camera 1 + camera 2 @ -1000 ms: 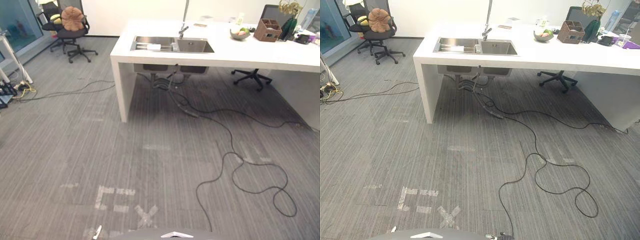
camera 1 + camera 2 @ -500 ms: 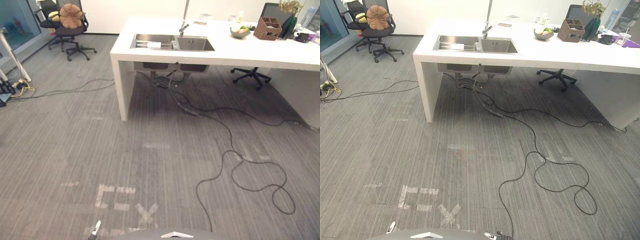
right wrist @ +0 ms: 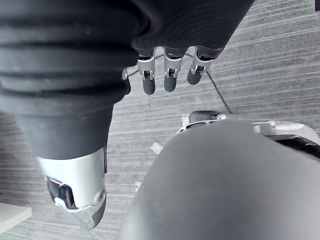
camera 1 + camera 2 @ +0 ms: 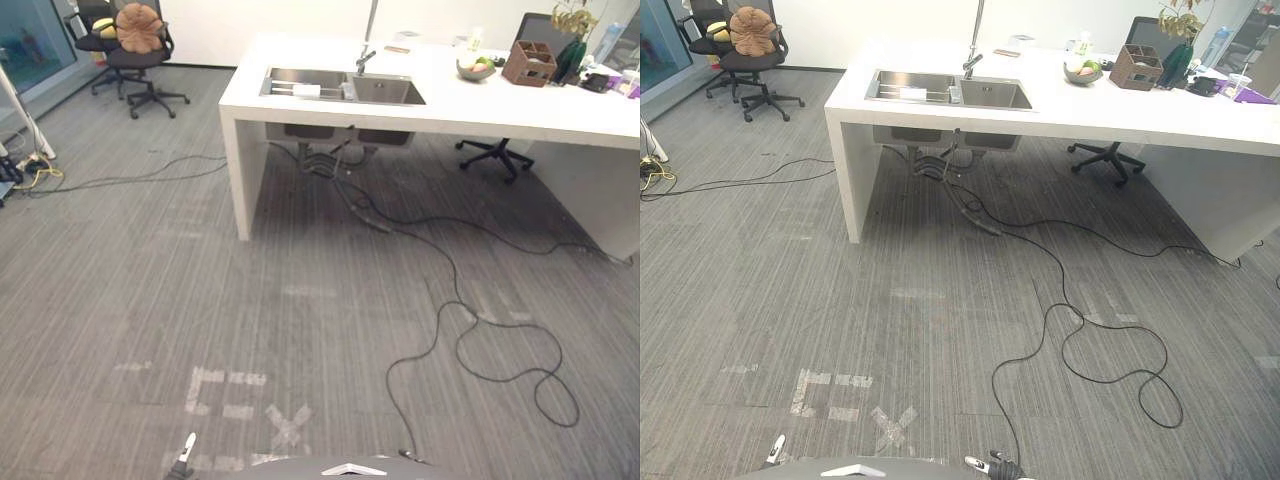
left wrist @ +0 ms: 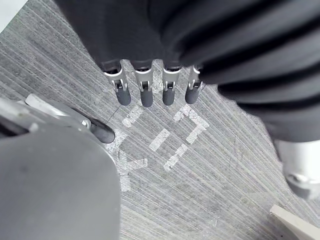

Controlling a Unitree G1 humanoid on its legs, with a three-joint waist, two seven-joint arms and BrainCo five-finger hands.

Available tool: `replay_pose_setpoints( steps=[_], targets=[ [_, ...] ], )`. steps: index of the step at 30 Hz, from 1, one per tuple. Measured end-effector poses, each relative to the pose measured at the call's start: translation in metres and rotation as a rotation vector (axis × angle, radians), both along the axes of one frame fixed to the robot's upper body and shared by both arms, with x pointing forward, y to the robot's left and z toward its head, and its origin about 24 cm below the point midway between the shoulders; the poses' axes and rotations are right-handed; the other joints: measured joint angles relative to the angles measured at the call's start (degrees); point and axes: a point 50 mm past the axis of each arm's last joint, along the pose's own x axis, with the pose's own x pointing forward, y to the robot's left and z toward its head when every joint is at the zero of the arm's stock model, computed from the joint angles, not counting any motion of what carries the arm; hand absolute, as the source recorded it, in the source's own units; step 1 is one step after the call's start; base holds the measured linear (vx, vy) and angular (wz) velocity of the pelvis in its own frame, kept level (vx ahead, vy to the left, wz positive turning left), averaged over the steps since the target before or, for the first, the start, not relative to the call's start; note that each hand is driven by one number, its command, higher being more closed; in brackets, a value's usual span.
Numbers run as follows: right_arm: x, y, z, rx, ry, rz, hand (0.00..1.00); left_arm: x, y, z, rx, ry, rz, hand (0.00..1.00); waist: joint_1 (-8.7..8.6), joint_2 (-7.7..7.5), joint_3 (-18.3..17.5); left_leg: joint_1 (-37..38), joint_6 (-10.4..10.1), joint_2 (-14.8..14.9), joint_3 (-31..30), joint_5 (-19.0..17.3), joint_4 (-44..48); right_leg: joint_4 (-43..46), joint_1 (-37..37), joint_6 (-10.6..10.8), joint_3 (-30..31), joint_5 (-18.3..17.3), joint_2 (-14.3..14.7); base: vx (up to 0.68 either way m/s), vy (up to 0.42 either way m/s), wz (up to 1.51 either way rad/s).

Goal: Walk over to the sink, pick up the cup, carry it to the dishwasher, place the cup inside the dishwasher, then close the dishwasher door

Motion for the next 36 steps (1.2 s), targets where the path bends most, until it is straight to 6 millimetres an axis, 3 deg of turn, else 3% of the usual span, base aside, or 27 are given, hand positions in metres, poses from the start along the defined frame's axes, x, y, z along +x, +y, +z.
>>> replay_pose_setpoints(
  steps=[8, 14, 19, 20, 22, 25, 29, 32, 33, 35, 36],
  targets=[
    [0.023, 0.008, 0.006, 0.056, -0.127, -0.036, 0.0, 0.01, -0.001, 0.003, 0.056, -0.09, -0.013, 0.0, 0.03, -0.04, 0.0, 0.0, 0.4, -0.1, 0.1, 0.2, 0.0, -0.2, -0.2, -0.3, 0.2, 0.4, 0.0, 0.0, 0.0, -0.01],
    [0.047, 0.027, 0.012, 0.133, -0.225, -0.054, 0.0, 0.015, -0.005, 0.004, 0.065, -0.119, -0.038, 0.0, 0.26, 0.21, 0.2, 0.3, 0.3, -0.1, 0.4, -0.3, 0.0, 0.6, -0.6, -0.1, 0.8, 0.2, -0.1, 0.0, 0.001, -0.05],
    [0.062, 0.032, 0.02, 0.161, -0.302, -0.079, 0.0, 0.021, -0.007, 0.006, 0.068, -0.163, -0.06, 0.0, 0.66, 0.04, 1.5, 2.0, 2.0, -1.4, -0.1, -1.8, 0.4, 22.4, -8.5, 2.8, 0.8, -8.8, -3.8, -0.01, 0.024, 0.06],
    [0.067, 0.036, 0.023, 0.179, -0.33, -0.095, 0.0, 0.024, -0.008, 0.007, 0.072, -0.182, -0.057, 0.0, 0.91, 0.17, 2.1, 2.7, 2.2, -1.7, 0.1, -1.9, 0.4, 32.6, -12.9, 1.5, 0.1, -9.3, -5.2, 0.02, 0.042, 0.02],
    [0.07, 0.043, 0.024, 0.211, -0.341, -0.134, 0.0, 0.026, -0.006, 0.009, 0.08, -0.21, -0.028, 0.0, 0.6, 0.13, 3.5, 4.9, 3.3, -1.5, -0.2, -2.2, 1.0, 37.8, -14.8, 0.3, 0.1, -9.9, -5.9, 0.07, 0.038, 0.13],
    [0.068, 0.049, 0.023, 0.245, -0.336, -0.185, 0.0, 0.027, 0.0, 0.01, 0.117, -0.206, 0.044, 0.0, 0.59, -1.24, 3.8, 3.7, 3.0, -1.1, -1.4, -6.7, 6.9, 23.6, -12.0, 0.0, 0.0, -9.1, -4.7, 0.12, -0.001, 0.1],
    [0.077, 0.04, 0.029, 0.244, -0.399, -0.251, 0.0, 0.036, -0.01, 0.01, 0.103, -0.218, 0.08, 0.0, 0.51, 1.07, 6.0, 3.6, 1.0, 4.5, -1.9, -12.2, 12.3, 19.3, -16.0, 0.6, -0.1, -6.0, -0.3, 0.17, -0.086, 0.01],
    [0.076, 0.04, 0.032, 0.255, -0.447, -0.288, 0.0, 0.047, -0.01, 0.012, 0.106, -0.25, 0.095, 0.0, 0.1, -0.17, 7.0, 6.0, -1.5, 6.6, -4.6, -17.2, 15.2, 17.1, -17.6, 1.5, 0.1, -2.2, -0.9, 0.37, -0.276, 0.33],
    [0.071, 0.036, 0.031, 0.252, -0.453, -0.323, 0.0, 0.046, -0.009, 0.012, 0.115, -0.251, 0.098, 0.0, 0.18, -0.76, 6.7, 8.5, -2.5, 6.7, -5.5, -20.1, 15.7, 17.6, -16.5, -0.2, 0.2, -2.3, -2.3, 0.47, -0.339, 0.4],
    [0.069, 0.031, 0.032, 0.252, -0.464, -0.372, 0.0, 0.043, -0.014, 0.011, 0.116, -0.245, 0.088, 0.0, -0.1, 0.52, 5.8, 11.5, -3.0, 8.2, -6.2, -22.3, 15.1, 21.2, -16.3, -1.2, -0.4, -0.2, -2.0, 0.41, -0.272, 0.35],
    [0.068, 0.022, 0.033, 0.235, -0.471, -0.393, 0.0, 0.04, -0.024, 0.009, 0.1, -0.236, 0.078, 0.0, -0.12, 1.98, 4.5, 12.2, -3.4, 9.8, -6.9, -22.0, 16.2, 23.0, -16.4, -1.8, -1.5, -3.1, -0.4, 0.57, -0.262, 0.17]
  ],
)
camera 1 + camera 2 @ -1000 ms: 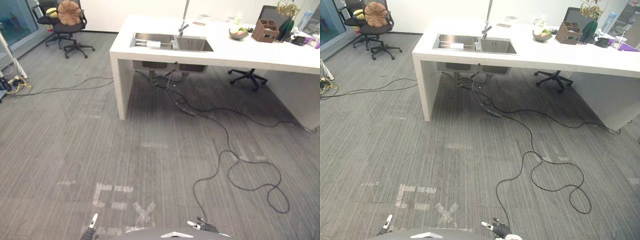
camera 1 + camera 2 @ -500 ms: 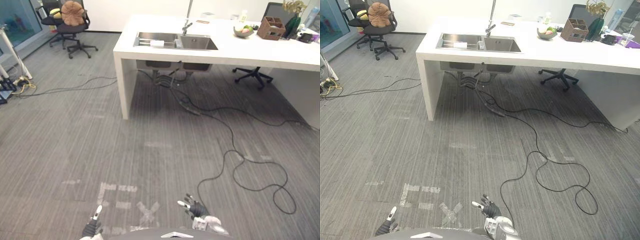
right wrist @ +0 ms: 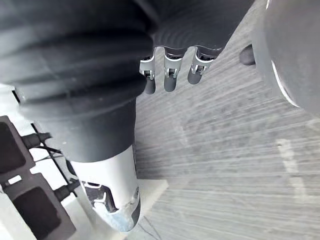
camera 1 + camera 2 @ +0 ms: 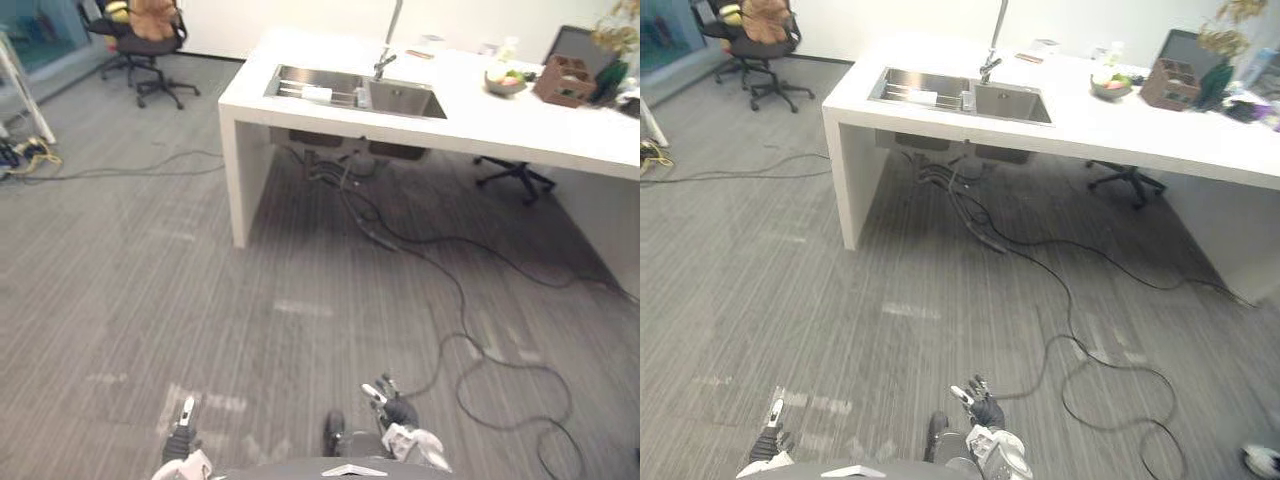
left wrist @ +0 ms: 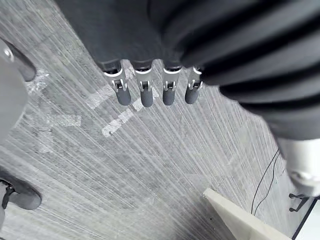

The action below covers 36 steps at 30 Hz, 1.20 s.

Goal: Walk over to the sink, pick up the cup, carry it to the dishwasher, place the cup inside the dishwasher, then close the dishwasher door

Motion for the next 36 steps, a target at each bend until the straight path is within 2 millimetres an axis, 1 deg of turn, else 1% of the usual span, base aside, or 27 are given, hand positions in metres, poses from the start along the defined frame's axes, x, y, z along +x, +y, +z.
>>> replay_pose_setpoints(
  steps=[1, 3, 5, 6, 7, 8, 9, 11, 12, 14, 15, 16, 17, 18, 19, 21, 23, 24, 25, 26, 27, 29, 30, 32, 33, 34, 36],
  targets=[
    [-0.002, -0.003, 0.0, -0.002, 0.008, -0.019, 0.0, 0.001, -0.005, 0.0, 0.008, -0.005, -0.023, 0.0, 0.05, 1.75, -1.2, -2.8, -0.3, 0.7, -0.8, 2.0, 6.7, 0.7, 0.5, -1.0, -0.4, -2.3, 0.9, 0.68, -0.328, 0.05],
    [0.001, 0.003, 0.0, 0.019, 0.008, -0.011, 0.0, 0.002, -0.007, 0.001, 0.022, -0.002, -0.057, 0.0, -0.16, 1.98, -1.4, -8.2, -2.0, 0.8, -2.1, 7.2, 19.2, -0.1, 3.0, -1.9, -0.8, -4.0, 2.0, 0.61, -0.31, -0.1],
    [0.004, 0.009, 0.001, 0.034, 0.002, 0.001, 0.0, 0.004, -0.01, 0.002, 0.038, -0.013, -0.047, 0.0, 0.15, 2.98, -1.7, -15.7, -5.1, 2.8, -1.9, 16.5, 37.2, -3.2, 8.1, -3.2, -0.4, -6.1, 4.5, 0.48, -0.184, -0.1],
    [0.003, 0.013, 0.0, 0.05, 0.011, 0.008, 0.0, 0.008, -0.007, 0.005, 0.07, -0.031, -0.062, 0.0, 0.35, 2.86, -1.5, -20.5, -4.2, 4.7, -0.3, 16.1, 48.1, -5.4, 12.1, -3.9, -0.2, -7.0, 6.1, 0.51, -0.167, -0.03],
    [0.004, 0.016, 0.0, 0.06, 0.013, 0.012, 0.0, 0.013, -0.005, 0.007, 0.093, -0.049, -0.074, 0.0, 0.55, 2.5, -1.3, -22.6, -4.0, 5.0, 0.2, 15.2, 52.0, -6.6, 14.2, -4.3, -0.2, -7.2, 6.5, 0.59, -0.197, -0.09],
    [0.006, 0.022, 0.001, 0.078, 0.006, 0.013, 0.0, 0.018, 0.0, 0.012, 0.148, -0.076, -0.099, 0.0, 1.62, 1.3, -0.9, -26.7, -3.5, 4.8, 1.4, 13.3, 56.2, -9.1, 18.3, -4.5, 0.1, -7.4, 6.7, 0.56, -0.174, -0.17],
    [0.009, 0.024, 0.002, 0.096, -0.007, 0.002, 0.0, 0.023, 0.002, 0.015, 0.188, -0.094, -0.132, 0.0, 2.21, 0.54, -0.9, -30.0, -3.2, 4.3, 2.7, 11.7, 56.3, -10.7, 20.5, -4.5, 0.4, -7.4, 6.6, 0.51, -0.111, -0.34],
    [0.017, 0.023, 0.005, 0.107, -0.022, -0.009, 0.0, 0.036, 0.002, 0.021, 0.258, -0.139, -0.221, 0.0, 3.07, 0.0, 0.1, -35.7, -1.5, 3.6, 7.6, 7.8, 48.1, -13.0, 24.0, -4.5, 2.2, -7.4, 5.8, 0.41, -0.004, -0.42],
    [0.021, 0.023, 0.007, 0.105, -0.044, -0.006, 0.0, 0.041, 0.001, 0.023, 0.287, -0.151, -0.26, 0.0, 3.07, -0.43, 0.5, -36.0, -1.1, 2.9, 10.5, 7.5, 39.4, -13.2, 25.3, -3.9, 2.8, -7.7, 4.7, 0.43, 0.106, -0.48],
    [0.023, 0.019, 0.011, 0.09, -0.095, -0.004, 0.0, 0.053, -0.007, 0.029, 0.335, -0.203, -0.343, 0.0, 2.97, -0.51, 0.7, -35.7, -0.1, -0.3, 14.3, 11.3, 16.8, -13.3, 27.4, -2.7, 5.0, -9.6, 2.3, 0.45, 0.171, -0.55],
    [0.022, 0.018, 0.013, 0.081, -0.107, -0.002, 0.0, 0.057, -0.013, 0.033, 0.359, -0.238, -0.375, 0.0, 3.45, 0.12, 0.5, -35.3, -0.9, -0.9, 13.7, 14.4, 6.7, -13.3, 27.8, -2.0, 6.5, -11.7, 2.0, 0.47, 0.263, -0.78],
    [0.023, 0.018, 0.014, 0.069, -0.117, 0.018, 0.0, 0.059, -0.023, 0.037, 0.39, -0.276, -0.417, 0.0, 4.21, 1.34, 1.0, -35.5, -1.3, -1.3, 13.1, 21.7, 5.6, -13.6, 29.5, -1.1, 9.3, -15.6, 2.0, 0.48, 0.287, -0.67],
    [0.022, 0.022, 0.013, 0.073, -0.109, 0.033, 0.0, 0.061, -0.025, 0.039, 0.411, -0.289, -0.44, 0.0, 4.08, 0.93, 1.1, -36.2, -0.5, -2.3, 13.2, 22.2, 7.1, -13.4, 29.8, -1.6, 10.6, -16.9, 1.3, 0.46, 0.251, -0.28],
    [0.024, 0.029, 0.014, 0.079, -0.115, 0.068, 0.0, 0.073, -0.031, 0.047, 0.456, -0.347, -0.474, 0.0, 3.8, -1.34, 1.1, -37.3, 0.7, -3.5, 14.7, 19.6, 10.5, -12.2, 29.4, -2.7, 14.3, -18.6, 0.3, 0.45, 0.2, 0.24],
    [0.029, 0.032, 0.016, 0.075, -0.125, 0.09, 0.0, 0.084, -0.038, 0.058, 0.52, -0.413, -0.517, 0.0, 3.64, -2.45, 1.1, -38.4, 2.5, -3.7, 16.6, 18.3, 13.1, -10.2, 28.6, -1.8, 15.2, -18.3, -0.5, 0.43, 0.178, 0.33],
    [0.029, 0.036, 0.015, 0.071, -0.118, 0.114, 0.0, 0.097, -0.05, 0.076, 0.622, -0.524, -0.597, 0.0, 3.29, -1.96, 1.3, -37.2, 5.2, -4.4, 18.2, 16.5, 13.5, -5.0, 26.8, -1.6, 16.7, -16.4, -1.6, 0.42, 0.225, 0.15],
    [0.026, 0.04, 0.013, 0.07, -0.086, 0.12, 0.0, 0.114, -0.054, 0.102, 0.739, -0.655, -0.649, 0.0, 2.66, -2.12, 1.1, -33.5, 6.3, -6.7, 18.4, 15.1, 11.9, 3.0, 25.3, 1.7, 17.4, -14.1, -2.8, 0.43, 0.239, 0.1],
    [0.018, 0.039, 0.007, 0.064, -0.038, 0.105, 0.0, 0.127, -0.057, 0.12, 0.808, -0.741, -0.664, 0.0, 1.78, -2.24, 0.7, -30.2, 6.7, -8.6, 18.3, 14.4, 9.6, 11.0, 23.4, 5.4, 17.5, -11.1, -3.6, 0.43, 0.225, 0.24],
    [0.011, 0.036, 0.003, 0.055, 0.009, 0.092, 0.0, 0.138, -0.06, 0.138, 0.869, -0.825, -0.672, 0.0, 1.29, -2.26, 0.2, -26.7, 7.2, -10.0, 18.1, 13.8, 6.9, 20.4, 19.7, 11.8, 17.7, -5.0, -4.3, 0.43, 0.219, 0.2],
    [0.009, 0.036, 0.001, 0.051, 0.023, 0.09, 0.0, 0.144, -0.061, 0.147, 0.899, -0.863, -0.67, 0.0, 1.16, -2.21, 0.3, -24.5, 7.7, -10.5, 18.1, 13.4, 5.3, 26.0, 17.2, 15.1, 17.7, -0.5, -4.7, 0.42, 0.198, -0.08],
    [0.007, 0.035, 0.001, 0.048, 0.036, 0.091, 0.0, 0.152, -0.06, 0.164, 0.949, -0.923, -0.659, 0.0, 0.95, -2.13, 0.3, -20.8, 7.2, -11.2, 18.2, 13.3, 2.6, 37.8, 11.4, 14.9, 16.5, 4.4, -5.8, 0.38, 0.17, -0.17],
    [0.009, 0.031, 0.004, 0.021, 0.023, 0.11, 0.0, 0.158, -0.065, 0.185, 1.011, -1.008, -0.665, 0.0, -0.32, -1.47, 0.5, -15.4, 7.0, -12.0, 18.1, 12.9, -1.6, 50.7, 3.5, 5.7, 9.2, 4.3, -9.6, 0.39, 0.15, -0.13],
    [0.012, 0.031, 0.007, -0.002, 0.015, 0.146, 0.0, 0.16, -0.07, 0.199, 1.065, -1.067, -0.68, 0.0, -1.0, -1.08, 0.5, -12.6, 6.7, -12.0, 18.1, 12.6, -3.9, 53.3, -0.7, 1.4, 6.1, 1.4, -10.3, 0.32, 0.098, -0.07],
    [0.015, 0.032, 0.01, -0.012, 0.005, 0.15, 0.0, 0.163, -0.075, 0.217, 1.139, -1.157, -0.72, 0.0, -2.34, -1.01, 0.1, -9.8, 7.0, -11.3, 18.2, 12.9, -5.5, 49.0, -5.3, 0.2, 2.5, -3.4, -10.1, 0.38, 0.022, 0.12],
    [0.017, 0.034, 0.012, -0.006, 0.004, 0.162, 0.0, 0.167, -0.076, 0.227, 1.184, -1.188, -0.744, 0.0, -3.03, -1.08, 0.1, -8.2, 6.7, -10.7, 18.4, 13.2, -5.2, 41.7, -6.7, 0.4, 0.6, -6.5, -9.6, 0.4, -0.055, 0.18],
    [0.018, 0.036, 0.013, -0.001, 0.003, 0.175, 0.0, 0.171, -0.075, 0.232, 1.204, -1.199, -0.759, 0.0, -3.35, -0.59, 0.3, -7.2, 5.6, -9.5, 18.3, 12.5, -5.0, 34.7, -6.8, 0.2, -0.9, -7.8, -8.5, 0.41, -0.103, 0.09],
    [0.019, 0.041, 0.017, 0.015, -0.003, 0.197, 0.0, 0.176, -0.074, 0.24, 1.262, -1.211, -0.81, 0.0, -3.62, 0.06, 0.4, -5.4, 2.6, -7.1, 18.0, 10.6, -4.0, 19.9, -6.6, -0.2, -2.6, -7.4, -5.9, 0.45, -0.175, 0.03]
  ],
)
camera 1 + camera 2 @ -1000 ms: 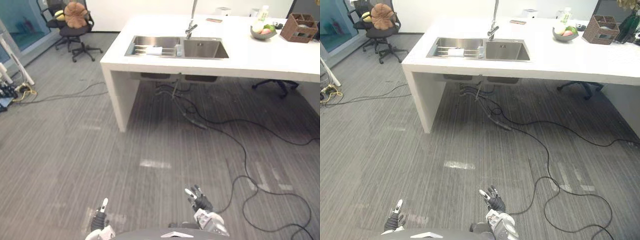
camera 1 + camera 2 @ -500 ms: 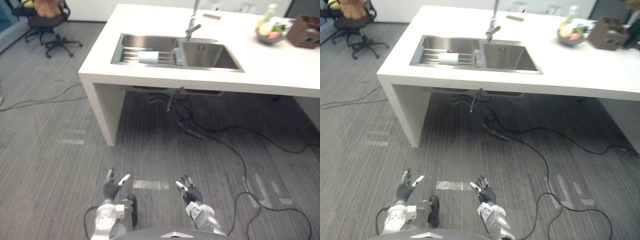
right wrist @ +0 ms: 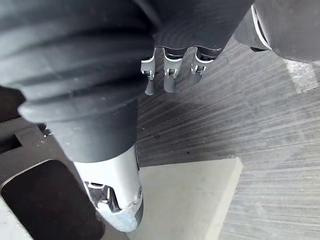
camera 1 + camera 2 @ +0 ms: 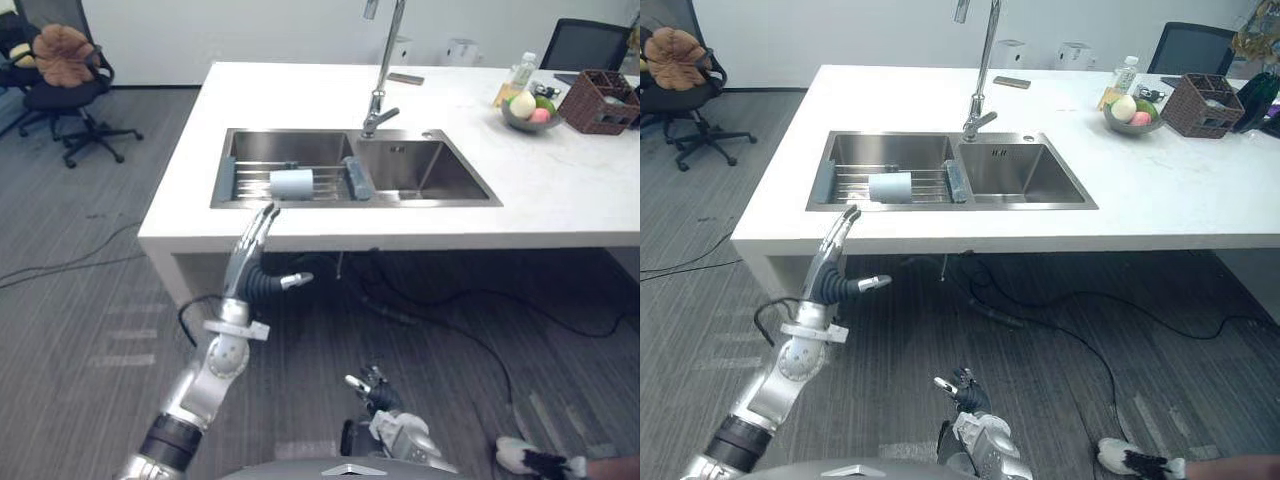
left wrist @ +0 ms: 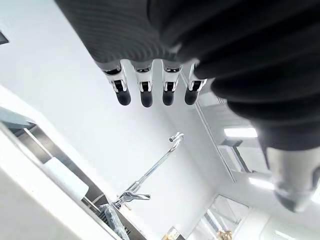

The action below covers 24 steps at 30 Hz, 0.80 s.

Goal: Walk over to the sink, pick up the cup, carry it to the dishwasher, place the cup inside the dishwasher, then close the dishwasher door

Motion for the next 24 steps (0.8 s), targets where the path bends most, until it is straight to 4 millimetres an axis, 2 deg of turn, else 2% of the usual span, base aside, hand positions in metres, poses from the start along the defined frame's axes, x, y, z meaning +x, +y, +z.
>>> replay_pose_setpoints(
  steps=[1, 2, 3, 4, 6, 8, 11, 12, 13, 14, 15, 16, 17, 18, 19, 21, 22, 23, 24],
  targets=[
    [-0.003, 0.004, 0.001, 0.001, 0.004, 0.023, 0.0, 0.002, 0.0, 0.003, 0.045, -0.005, -0.006, 0.0, -0.04, 0.05, -0.1, 1.3, -2.2, 1.4, -0.2, -1.6, 0.8, -10.3, 1.0, 0.1, 0.6, 3.1, 1.8, 0.43, -0.198, 0.09],
    [-0.007, 0.008, 0.001, 0.009, 0.009, 0.034, 0.0, 0.003, -0.002, 0.003, 0.066, 0.003, -0.016, 0.0, -0.1, -0.49, -0.5, 2.1, -3.6, 1.8, -0.6, -2.9, 1.7, -17.0, 2.2, 0.2, 2.0, 7.6, 3.0, 0.45, -0.236, 0.18],
    [-0.013, 0.014, 0.001, 0.023, 0.022, 0.044, 0.0, 0.003, -0.005, 0.001, 0.095, 0.014, -0.027, 0.0, -0.43, -1.95, -1.4, 2.8, -4.4, 1.4, -1.4, -4.9, 2.7, -21.7, 3.2, -0.8, 4.6, 16.9, 2.9, 0.48, -0.275, 0.1],
    [-0.014, 0.015, 0.001, 0.023, 0.028, 0.065, 0.0, 0.002, -0.012, -0.006, 0.115, 0.057, -0.033, 0.0, -0.12, -0.27, -2.2, 4.0, -4.5, 3.4, -1.4, -7.9, 3.8, -21.4, 4.0, -0.8, 5.3, 13.8, 5.0, 0.47, -0.264, -0.02],
    [-0.01, 0.01, 0.002, 0.01, 0.024, 0.07, 0.0, 0.001, -0.033, -0.009, 0.14, 0.092, -0.09, 0.0, -0.3, 2.55, -2.5, 3.5, -5.2, 5.9, -1.6, -7.3, 4.5, -22.2, 4.5, -1.3, 5.6, 12.4, 7.2, 0.36, -0.222, -0.09],
    [-0.008, 0.01, 0.002, 0.014, 0.034, 0.083, 0.0, 0.003, -0.045, -0.006, 0.168, 0.108, -0.127, 0.0, -0.5, 2.76, -2.5, 3.6, -5.4, 6.5, -1.8, -4.7, 4.7, -22.1, 5.1, -1.8, 5.6, 10.9, 7.6, 0.27, -0.209, 0.02],
    [-0.008, 0.009, 0.002, 0.027, 0.042, 0.095, 0.0, 0.008, -0.045, -0.008, 0.192, 0.149, -0.107, 0.0, -0.83, 2.43, -2.6, 2.7, -5.7, 8.1, -3.6, -1.8, 12.5, -23.9, 9.6, -2.3, 4.7, 8.4, 8.3, 0.22, -0.197, 0.18],
    [-0.011, 0.009, 0.001, 0.032, 0.055, 0.1, 0.0, 0.009, -0.044, -0.01, 0.192, 0.165, -0.1, 0.0, -0.63, 2.48, -2.8, -0.8, -5.9, 10.0, -3.6, -1.2, 20.4, -25.4, 11.5, -2.3, 3.7, 7.8, 9.0, 0.19, -0.18, 0.26],
    [-0.013, 0.009, 0.0, 0.036, 0.064, 0.102, 0.0, 0.009, -0.044, -0.012, 0.194, 0.177, -0.099, 0.0, -0.06, 2.76, -3.2, -5.0, -6.0, 12.3, -3.5, 0.9, 28.9, -27.1, 13.3, -2.9, 2.9, 7.4, 9.7, 0.12, -0.112, 0.32],
    [-0.013, 0.009, -0.001, 0.039, 0.067, 0.105, 0.0, 0.01, -0.043, -0.014, 0.2, 0.189, -0.101, 0.0, 0.15, 2.52, -3.1, -6.9, -6.0, 13.7, -3.1, 1.3, 32.8, -28.2, 14.3, -3.1, 2.3, 7.3, 10.0, 0.16, -0.141, 0.42],
    [-0.015, 0.008, -0.001, 0.042, 0.078, 0.106, 0.0, 0.01, -0.043, -0.018, 0.209, 0.209, -0.103, 0.0, 0.12, 2.68, -3.3, -9.9, -5.8, 16.3, -1.5, -0.1, 36.5, -30.0, 15.9, -3.1, 1.0, 7.3, 10.5, 0.1, -0.075, 0.39],
    [-0.015, 0.007, -0.002, 0.042, 0.083, 0.106, 0.0, 0.01, -0.043, -0.019, 0.212, 0.215, -0.103, 0.0, 0.16, 2.76, -3.4, -10.6, -5.7, 17.3, -0.4, -1.0, 36.3, -30.5, 16.5, -3.2, 0.6, 7.3, 10.6, 0.15, -0.084, 0.36],
    [-0.017, 0.005, -0.003, 0.038, 0.095, 0.105, 0.0, 0.01, -0.041, -0.02, 0.218, 0.224, -0.104, 0.0, 0.58, 2.67, -3.6, -11.1, -5.4, 18.3, 2.5, -2.7, 32.1, -31.8, 17.5, -3.1, 0.3, 7.4, 10.3, 0.12, -0.011, 0.16],
    [-0.018, 0.0, -0.004, 0.033, 0.108, 0.093, 0.0, 0.011, -0.04, -0.02, 0.219, 0.224, -0.1, 0.0, 1.0, 2.61, -4.2, -10.8, -5.2, 17.8, 5.3, -2.6, 23.0, -32.8, 17.9, -2.5, 0.0, 7.9, 9.7, 0.14, 0.044, 0.14],
    [-0.019, -0.005, -0.006, 0.025, 0.118, 0.079, 0.0, 0.012, -0.039, -0.019, 0.216, 0.219, -0.099, 0.0, 0.98, 2.99, -4.9, -10.7, -5.2, 16.6, 6.5, 1.0, 14.0, -33.3, 17.7, -1.9, -0.3, 8.4, 9.5, 0.12, 0.084, 0.09],
    [-0.022, -0.015, -0.012, 0.008, 0.158, 0.059, 0.0, 0.014, -0.035, -0.018, 0.223, 0.215, -0.09, 0.0, 0.65, 3.77, -6.2, -8.4, -8.1, 14.0, 6.4, 4.2, 2.5, -33.6, 16.9, -1.2, 0.1, 9.5, 9.0, 0.14, 0.111, 0.1],
    [-0.021, -0.015, -0.012, 0.008, 0.162, 0.057, 0.0, 0.016, -0.033, -0.017, 0.229, 0.21, -0.084, 0.0, 0.64, 3.67, -6.2, -7.6, -8.4, 13.4, 6.5, 4.6, 0.2, -33.9, 16.7, -1.1, 0.3, 9.7, 9.0, 0.16, 0.142, 0.05],
    [-0.02, -0.015, -0.014, 0.011, 0.173, 0.054, 0.0, 0.019, -0.028, -0.016, 0.254, 0.204, -0.074, 0.0, 0.52, 2.55, -6.2, -6.8, -8.0, 11.9, 6.5, 6.2, -2.7, -34.1, 15.8, -0.9, 0.8, 10.2, 8.3, 0.1, 0.115, 0.02],
    [-0.019, -0.014, -0.014, 0.011, 0.176, 0.058, 0.0, 0.02, -0.025, -0.016, 0.269, 0.202, -0.071, 0.0, 0.32, 2.26, -6.2, -6.7, -8.0, 11.6, 6.5, 6.3, -3.5, -34.2, 15.7, -0.8, 1.2, 10.2, 8.2, 0.07, 0.118, 0.05]
  ],
)
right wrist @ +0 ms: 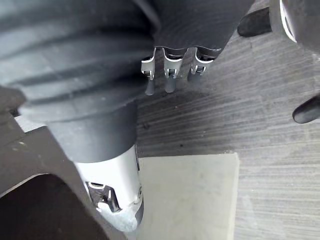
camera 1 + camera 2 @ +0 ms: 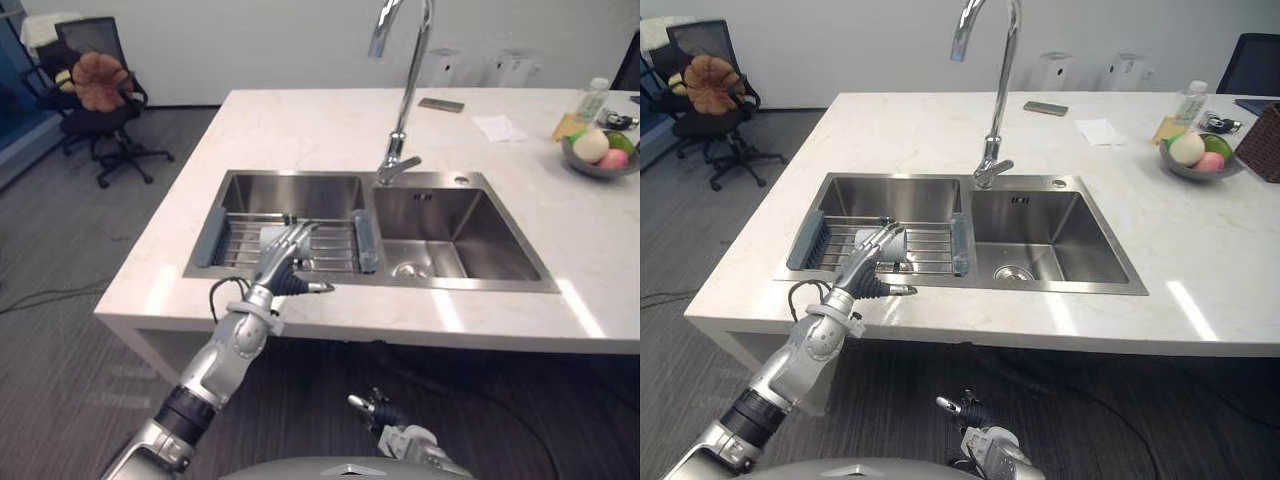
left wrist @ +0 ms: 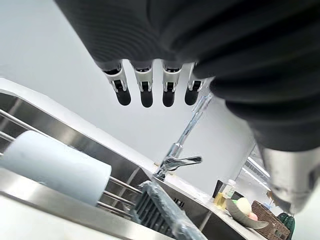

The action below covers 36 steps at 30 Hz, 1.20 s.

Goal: Walk over to the sink, pick up the cup, carry it to the dishwasher, place the cup inside the dishwasher, then close the dishwasher door

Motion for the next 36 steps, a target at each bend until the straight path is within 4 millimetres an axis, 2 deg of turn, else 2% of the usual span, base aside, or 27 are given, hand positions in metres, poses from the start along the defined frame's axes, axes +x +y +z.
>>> replay_pose_setpoints(
  steps=[3, 7, 11, 16, 21, 24, 28, 31, 36],
  targets=[
    [0.002, 0.0, -0.001, -0.001, 0.006, 0.004, 0.0, 0.013, 0.007, 0.008, 0.072, -0.008, -0.001, 0.0, -0.59, -0.46, -0.2, 0.3, 0.9, -1.6, 0.0, 1.0, -2.2, -1.7, 0.1, 0.7, 0.4, 1.0, -0.6, 0.01, 0.061, 0.04],
    [0.011, 0.005, 0.0, 0.009, 0.017, 0.037, 0.0, 0.038, 0.013, 0.033, 0.173, -0.059, 0.002, 0.0, -1.58, -0.32, -0.2, 0.6, 1.2, -2.9, 0.2, 2.2, -4.2, -5.4, 0.6, 0.7, 1.9, 4.0, -0.8, -0.04, 0.027, -0.12],
    [0.007, 0.006, -0.004, -0.001, 0.057, 0.077, 0.0, 0.047, 0.015, 0.035, 0.251, -0.016, -0.005, 0.0, -3.07, -0.27, -0.2, 2.1, 1.1, -3.3, 1.1, 2.7, -5.2, -8.2, 2.2, 0.6, 3.0, 5.5, -0.7, -0.09, -0.002, -0.17],
    [0.005, -0.004, -0.005, -0.024, 0.079, 0.08, 0.0, 0.063, 0.015, 0.037, 0.328, 0.055, 0.004, 0.0, -4.49, 0.13, 0.0, 2.3, 0.8, -4.1, 1.6, 2.9, -6.9, -9.4, 1.0, 1.0, 5.7, 6.3, -0.8, -0.09, -0.001, -0.2],
    [0.003, -0.011, -0.007, -0.032, 0.105, 0.073, 0.0, 0.088, 0.042, 0.035, 0.439, 0.19, 0.115, 0.0, -6.05, 0.26, 0.2, 3.2, 0.7, -4.0, 3.9, 2.9, -7.1, -9.4, 0.2, 1.1, 8.7, 7.1, -0.2, -0.02, -0.002, -0.32],
    [-0.007, -0.019, -0.011, -0.039, 0.14, 0.044, 0.0, 0.1, 0.063, 0.036, 0.446, 0.269, 0.203, 0.0, -6.64, 0.37, 0.5, 4.0, 0.5, -4.1, 5.8, 2.4, -7.2, -9.4, 0.1, 1.5, 10.4, 7.6, 0.2, 0.02, 0.019, -0.26],
    [-0.012, -0.022, -0.012, -0.032, 0.148, 0.031, 0.0, 0.108, 0.086, 0.04, 0.451, 0.326, 0.278, 0.0, -7.62, 0.47, 0.5, 4.6, 0.7, -4.1, 6.9, 1.9, -7.2, -9.4, 0.0, 1.4, 11.6, 7.9, 0.4, 0.03, 0.025, -0.15],
    [-0.013, -0.023, -0.012, -0.013, 0.14, 0.029, 0.0, 0.109, 0.1, 0.039, 0.413, 0.375, 0.325, 0.0, -7.54, 0.66, 0.7, 5.2, 0.5, -4.1, 7.9, 1.3, -7.2, -9.3, 0.1, 1.4, 12.5, 7.9, 0.6, 0.01, 0.022, -0.18],
    [-0.014, -0.026, -0.011, 0.003, 0.128, 0.012, 0.0, 0.11, 0.106, 0.039, 0.405, 0.417, 0.335, 0.0, -7.62, 0.83, 0.8, 5.3, 0.6, -4.3, 8.0, 1.0, -7.1, -9.1, 0.0, 1.4, 12.6, 7.9, 0.6, 0.0, 0.003, -0.02]
  ],
)
